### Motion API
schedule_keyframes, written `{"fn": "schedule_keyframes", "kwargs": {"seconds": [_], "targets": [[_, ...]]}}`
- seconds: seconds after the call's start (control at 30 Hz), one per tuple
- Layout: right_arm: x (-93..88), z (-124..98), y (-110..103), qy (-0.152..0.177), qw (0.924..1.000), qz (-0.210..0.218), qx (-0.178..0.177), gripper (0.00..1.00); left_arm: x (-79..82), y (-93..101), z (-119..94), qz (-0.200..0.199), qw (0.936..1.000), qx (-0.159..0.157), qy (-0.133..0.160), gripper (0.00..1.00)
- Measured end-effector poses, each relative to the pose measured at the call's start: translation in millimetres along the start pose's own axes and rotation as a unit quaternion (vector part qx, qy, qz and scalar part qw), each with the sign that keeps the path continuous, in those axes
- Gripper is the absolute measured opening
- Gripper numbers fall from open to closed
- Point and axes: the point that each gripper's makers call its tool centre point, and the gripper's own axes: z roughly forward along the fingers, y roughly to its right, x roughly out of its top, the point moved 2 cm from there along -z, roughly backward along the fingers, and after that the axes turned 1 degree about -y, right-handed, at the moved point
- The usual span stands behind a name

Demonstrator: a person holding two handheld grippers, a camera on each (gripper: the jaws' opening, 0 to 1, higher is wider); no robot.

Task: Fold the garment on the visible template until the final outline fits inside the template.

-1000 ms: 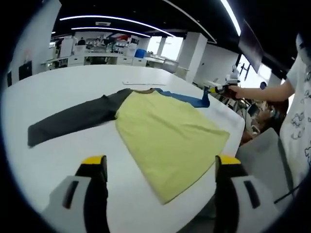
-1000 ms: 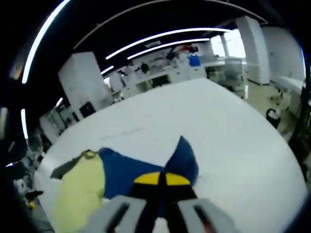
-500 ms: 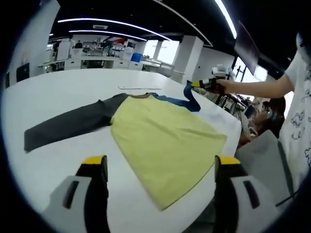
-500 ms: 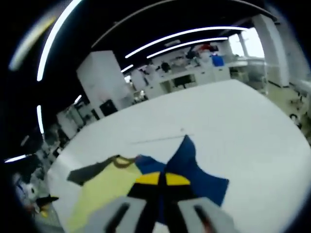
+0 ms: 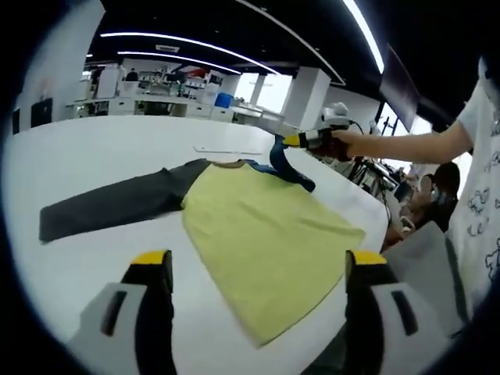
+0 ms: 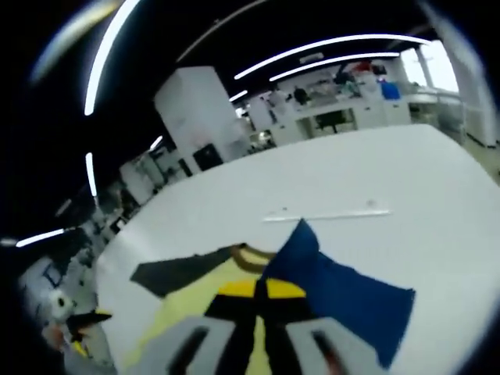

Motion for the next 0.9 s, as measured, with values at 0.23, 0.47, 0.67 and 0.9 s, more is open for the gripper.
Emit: {"fn": "schedule_keyframes", "kwargs": {"seconds": [0.23,0.47,0.67,0.9], "targets": [[-0.2,24.5,-35.9,-0.016,0.9993,-0.021,0.027,0.00,1.0,3.1,3.6,0.006,1.0000,-0.003,0.001,0.88],[3.9,41.0,-62.6,-0.020,0.9978,-0.029,0.057,0.00,-1.0,6.7,6.2,0.005,1.0000,-0.006,0.001,0.88],[1.1,54.5,-98.4,-0.033,0.9945,-0.047,0.088,0.00,1.5,8.3,8.7,0.004,1.0000,-0.006,0.007,0.87],[-2.7,70.0,-135.7,-0.043,0.9901,-0.065,0.117,0.00,3.9,12.5,12.2,0.005,0.9999,-0.009,0.010,0.87]]}}
